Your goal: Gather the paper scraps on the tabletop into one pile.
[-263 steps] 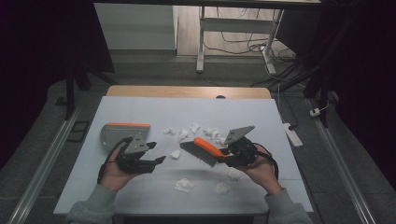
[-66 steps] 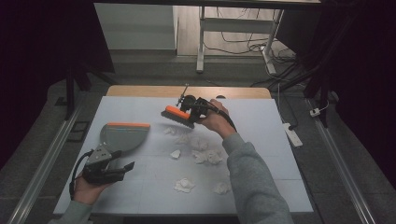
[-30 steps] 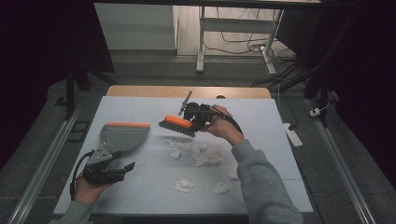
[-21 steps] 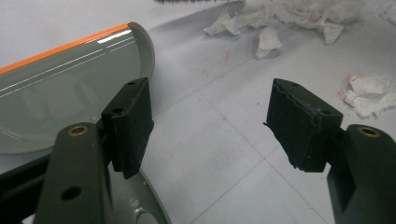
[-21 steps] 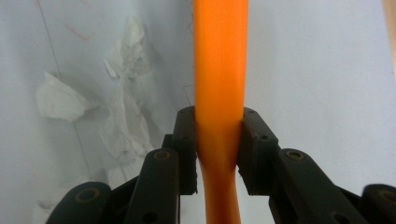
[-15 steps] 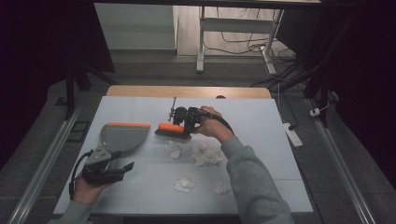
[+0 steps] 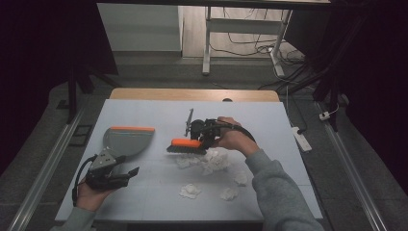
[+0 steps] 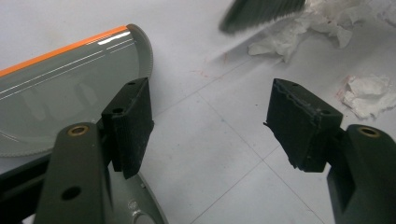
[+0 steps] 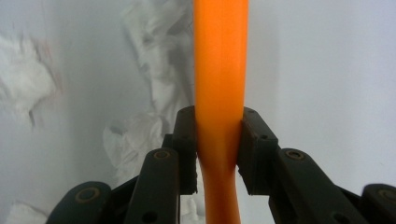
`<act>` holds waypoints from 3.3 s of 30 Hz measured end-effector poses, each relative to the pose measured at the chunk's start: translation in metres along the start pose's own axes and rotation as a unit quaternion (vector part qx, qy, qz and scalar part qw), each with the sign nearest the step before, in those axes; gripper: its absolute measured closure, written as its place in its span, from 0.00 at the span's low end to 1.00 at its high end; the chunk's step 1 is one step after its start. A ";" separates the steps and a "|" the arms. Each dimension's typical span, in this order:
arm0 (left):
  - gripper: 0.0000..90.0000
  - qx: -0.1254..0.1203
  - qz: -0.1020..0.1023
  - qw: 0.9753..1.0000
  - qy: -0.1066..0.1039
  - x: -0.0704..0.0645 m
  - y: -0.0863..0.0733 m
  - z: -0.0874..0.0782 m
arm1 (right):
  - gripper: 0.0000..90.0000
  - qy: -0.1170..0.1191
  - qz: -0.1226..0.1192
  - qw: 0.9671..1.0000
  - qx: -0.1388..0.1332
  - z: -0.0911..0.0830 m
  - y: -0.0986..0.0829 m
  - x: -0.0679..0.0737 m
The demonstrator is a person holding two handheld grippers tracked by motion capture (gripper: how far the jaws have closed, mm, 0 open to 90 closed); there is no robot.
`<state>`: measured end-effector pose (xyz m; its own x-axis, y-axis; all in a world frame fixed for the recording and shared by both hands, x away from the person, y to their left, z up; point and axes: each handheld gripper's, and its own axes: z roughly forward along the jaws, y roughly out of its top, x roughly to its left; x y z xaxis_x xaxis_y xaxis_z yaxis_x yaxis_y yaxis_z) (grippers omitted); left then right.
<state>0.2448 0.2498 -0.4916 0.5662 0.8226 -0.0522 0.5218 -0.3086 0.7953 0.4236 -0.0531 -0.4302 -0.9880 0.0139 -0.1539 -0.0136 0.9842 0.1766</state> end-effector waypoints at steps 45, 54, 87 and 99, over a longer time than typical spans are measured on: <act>0.36 0.000 0.005 1.000 -0.003 0.000 0.000 0.002 | 0.79 0.081 0.316 0.937 -0.123 -0.017 -0.039 0.025; 0.36 -0.002 0.002 1.000 -0.002 0.001 0.000 0.001 | 0.79 0.096 0.248 0.954 -0.137 -0.043 -0.034 0.063; 0.36 0.002 0.000 1.000 0.001 0.002 -0.001 0.003 | 0.79 0.029 0.212 0.977 -0.022 -0.003 -0.045 0.073; 0.36 0.002 0.002 1.000 0.000 0.001 0.000 0.003 | 0.79 0.017 0.192 0.977 -0.094 -0.067 -0.088 0.083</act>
<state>0.2472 0.2495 -0.4935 0.5673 0.8220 -0.0490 0.5223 -0.3131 0.7932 0.3322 -0.1506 -0.3933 -0.9304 0.3665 -0.0086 0.3343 0.8576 0.3908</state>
